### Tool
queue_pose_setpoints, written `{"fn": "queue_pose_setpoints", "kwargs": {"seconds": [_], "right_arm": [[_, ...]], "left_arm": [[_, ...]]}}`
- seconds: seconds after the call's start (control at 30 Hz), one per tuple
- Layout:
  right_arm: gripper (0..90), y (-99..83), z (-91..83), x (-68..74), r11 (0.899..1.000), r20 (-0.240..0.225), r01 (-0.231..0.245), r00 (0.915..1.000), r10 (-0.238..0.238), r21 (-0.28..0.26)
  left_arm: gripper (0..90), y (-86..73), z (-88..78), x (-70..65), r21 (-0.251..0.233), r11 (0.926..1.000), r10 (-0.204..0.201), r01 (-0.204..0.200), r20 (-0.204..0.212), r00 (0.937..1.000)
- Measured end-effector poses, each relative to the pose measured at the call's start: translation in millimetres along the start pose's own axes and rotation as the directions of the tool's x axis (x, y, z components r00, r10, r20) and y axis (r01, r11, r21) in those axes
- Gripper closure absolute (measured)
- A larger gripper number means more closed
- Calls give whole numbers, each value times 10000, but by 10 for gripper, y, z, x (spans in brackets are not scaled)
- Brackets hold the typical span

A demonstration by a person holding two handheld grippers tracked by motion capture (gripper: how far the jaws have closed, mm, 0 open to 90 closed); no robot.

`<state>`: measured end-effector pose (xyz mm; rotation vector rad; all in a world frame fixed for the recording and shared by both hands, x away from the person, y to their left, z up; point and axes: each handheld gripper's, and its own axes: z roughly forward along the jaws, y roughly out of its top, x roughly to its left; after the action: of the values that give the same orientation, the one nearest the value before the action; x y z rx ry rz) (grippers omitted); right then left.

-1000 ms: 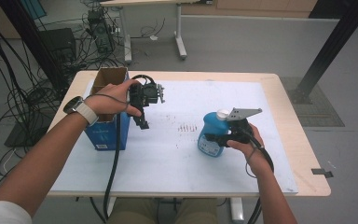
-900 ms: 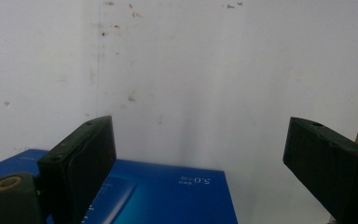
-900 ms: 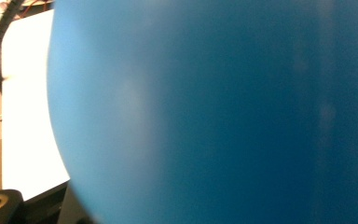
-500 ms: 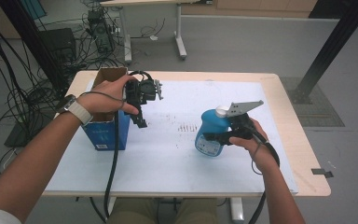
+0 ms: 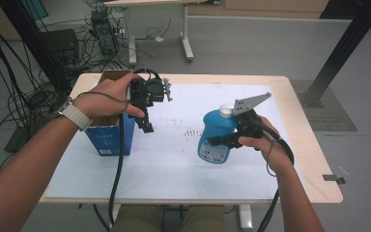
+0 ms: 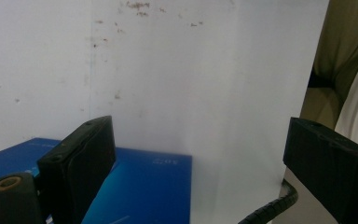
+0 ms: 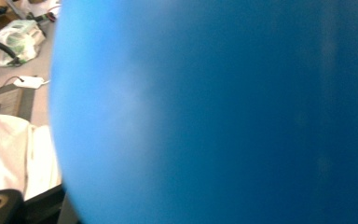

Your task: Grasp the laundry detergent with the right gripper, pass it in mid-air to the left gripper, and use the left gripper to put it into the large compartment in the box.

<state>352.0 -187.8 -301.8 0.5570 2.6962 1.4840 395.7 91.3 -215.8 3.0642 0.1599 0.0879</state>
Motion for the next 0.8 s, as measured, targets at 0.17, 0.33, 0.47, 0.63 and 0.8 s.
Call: {"fn": "queue_pose_setpoints", "kwargs": {"seconds": [0.17, 0.33, 0.47, 0.63, 0.8], "right_arm": [[433, 88, -5, 33, 9999, -275, 137, 9995, -138, -41], [433, 146, 2, 47, 9995, -435, 290, 9986, -295, -119], [433, 188, 12, 62, 9988, -530, 493, 9974, -496, -70], [433, 238, 37, 79, 9966, -782, 819, 9935, -826, -123], [433, 280, 77, 92, 9939, -924, 1100, 9896, -1101, -54]], "left_arm": [[96, 78, -94, -70, 52, 9999, 156, -157, 138, 9998], [95, 149, -178, -108, 66, 9997, 249, -250, 237, 9994], [94, 207, -231, -135, 123, 9992, 370, -374, 290, 9989], [94, 260, -273, -155, 141, 9987, 475, -481, 384, 9981], [93, 300, -296, -175, 222, 9980, 582, -592, 408, 9975]]}}
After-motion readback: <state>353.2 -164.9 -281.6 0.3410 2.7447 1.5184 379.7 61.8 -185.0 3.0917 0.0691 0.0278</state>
